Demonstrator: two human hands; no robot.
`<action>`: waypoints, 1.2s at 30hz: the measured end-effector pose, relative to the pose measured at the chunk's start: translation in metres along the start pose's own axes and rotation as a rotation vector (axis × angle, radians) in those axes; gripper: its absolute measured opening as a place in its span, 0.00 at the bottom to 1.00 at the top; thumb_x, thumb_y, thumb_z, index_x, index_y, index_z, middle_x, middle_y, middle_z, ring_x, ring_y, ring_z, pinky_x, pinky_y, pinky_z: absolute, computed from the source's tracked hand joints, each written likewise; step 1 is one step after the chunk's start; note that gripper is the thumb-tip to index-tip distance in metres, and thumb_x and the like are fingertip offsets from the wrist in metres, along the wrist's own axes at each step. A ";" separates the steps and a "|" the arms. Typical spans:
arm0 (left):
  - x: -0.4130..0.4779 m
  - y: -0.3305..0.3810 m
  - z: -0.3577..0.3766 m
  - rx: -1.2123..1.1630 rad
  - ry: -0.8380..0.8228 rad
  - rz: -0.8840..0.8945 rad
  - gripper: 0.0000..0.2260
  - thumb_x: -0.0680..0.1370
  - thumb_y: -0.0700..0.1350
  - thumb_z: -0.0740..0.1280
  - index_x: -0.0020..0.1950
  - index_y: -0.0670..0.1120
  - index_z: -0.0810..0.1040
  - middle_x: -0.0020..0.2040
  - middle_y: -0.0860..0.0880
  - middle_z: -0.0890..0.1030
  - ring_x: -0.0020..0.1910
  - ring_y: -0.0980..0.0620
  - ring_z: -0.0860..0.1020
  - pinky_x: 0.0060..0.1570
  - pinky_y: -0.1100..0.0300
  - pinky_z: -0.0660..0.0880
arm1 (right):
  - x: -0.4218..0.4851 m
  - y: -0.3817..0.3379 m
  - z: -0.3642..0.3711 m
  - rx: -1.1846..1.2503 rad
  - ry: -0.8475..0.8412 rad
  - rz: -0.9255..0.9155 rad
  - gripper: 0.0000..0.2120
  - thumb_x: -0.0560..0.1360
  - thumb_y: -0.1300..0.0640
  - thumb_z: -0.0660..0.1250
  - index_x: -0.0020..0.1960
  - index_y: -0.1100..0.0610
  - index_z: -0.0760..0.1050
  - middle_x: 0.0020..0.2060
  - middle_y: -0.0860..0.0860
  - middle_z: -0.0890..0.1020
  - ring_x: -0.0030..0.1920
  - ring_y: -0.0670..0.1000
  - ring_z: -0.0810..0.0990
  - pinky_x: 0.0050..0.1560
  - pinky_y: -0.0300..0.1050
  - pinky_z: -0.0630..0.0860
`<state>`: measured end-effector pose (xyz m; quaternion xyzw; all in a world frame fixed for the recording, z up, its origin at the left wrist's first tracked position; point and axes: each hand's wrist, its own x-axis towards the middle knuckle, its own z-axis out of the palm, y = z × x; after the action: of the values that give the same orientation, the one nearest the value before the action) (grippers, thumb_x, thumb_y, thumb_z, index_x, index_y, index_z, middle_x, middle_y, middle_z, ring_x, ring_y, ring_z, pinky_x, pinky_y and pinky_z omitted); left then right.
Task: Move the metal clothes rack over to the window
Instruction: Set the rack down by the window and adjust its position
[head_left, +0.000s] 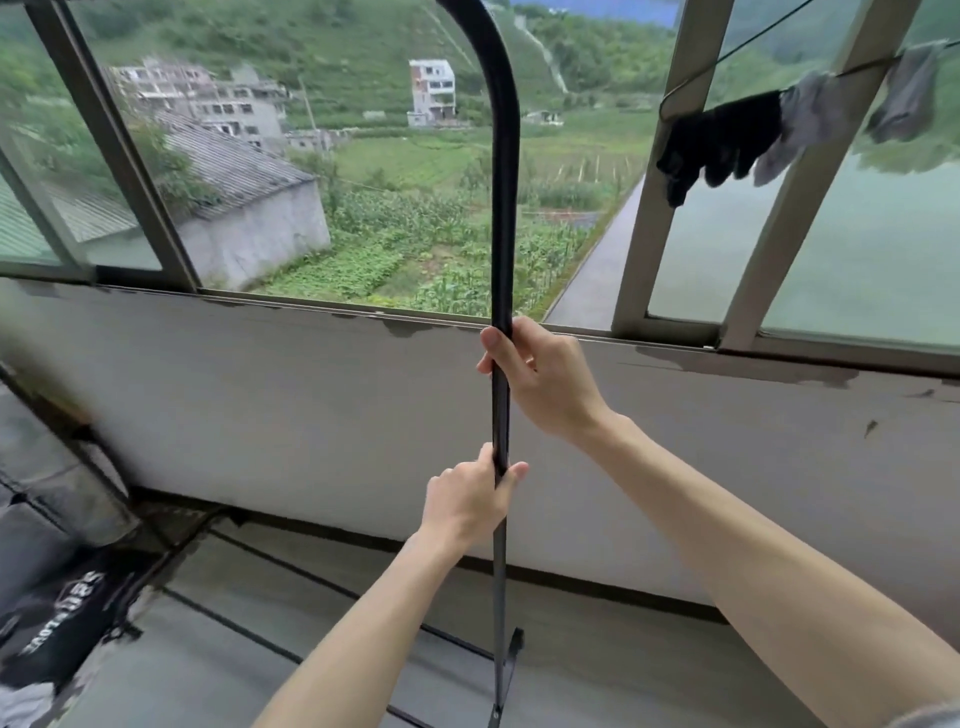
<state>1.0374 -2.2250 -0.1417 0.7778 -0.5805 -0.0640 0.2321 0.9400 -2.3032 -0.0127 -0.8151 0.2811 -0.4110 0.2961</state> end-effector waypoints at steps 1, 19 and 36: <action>0.011 0.002 0.001 0.004 0.011 -0.025 0.21 0.80 0.64 0.54 0.53 0.47 0.72 0.40 0.47 0.84 0.42 0.39 0.82 0.40 0.51 0.74 | 0.010 0.005 0.000 0.008 -0.009 -0.003 0.13 0.82 0.46 0.61 0.47 0.53 0.77 0.37 0.46 0.86 0.41 0.48 0.85 0.46 0.50 0.79; 0.159 0.048 0.039 0.014 0.170 -0.547 0.18 0.82 0.60 0.55 0.54 0.46 0.71 0.44 0.46 0.84 0.46 0.39 0.81 0.46 0.49 0.76 | 0.171 0.125 -0.005 0.190 -0.251 -0.232 0.15 0.80 0.44 0.64 0.48 0.55 0.81 0.38 0.46 0.88 0.37 0.42 0.83 0.41 0.36 0.75; 0.192 0.068 0.049 -0.065 0.275 -0.731 0.14 0.81 0.57 0.59 0.52 0.47 0.72 0.43 0.45 0.84 0.45 0.38 0.81 0.48 0.47 0.77 | 0.208 0.163 -0.001 0.302 -0.329 -0.347 0.17 0.77 0.40 0.65 0.47 0.54 0.79 0.41 0.50 0.88 0.40 0.50 0.87 0.44 0.52 0.82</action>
<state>1.0211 -2.4334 -0.1228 0.9269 -0.2264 -0.0561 0.2940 1.0092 -2.5584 -0.0237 -0.8535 0.0211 -0.3549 0.3810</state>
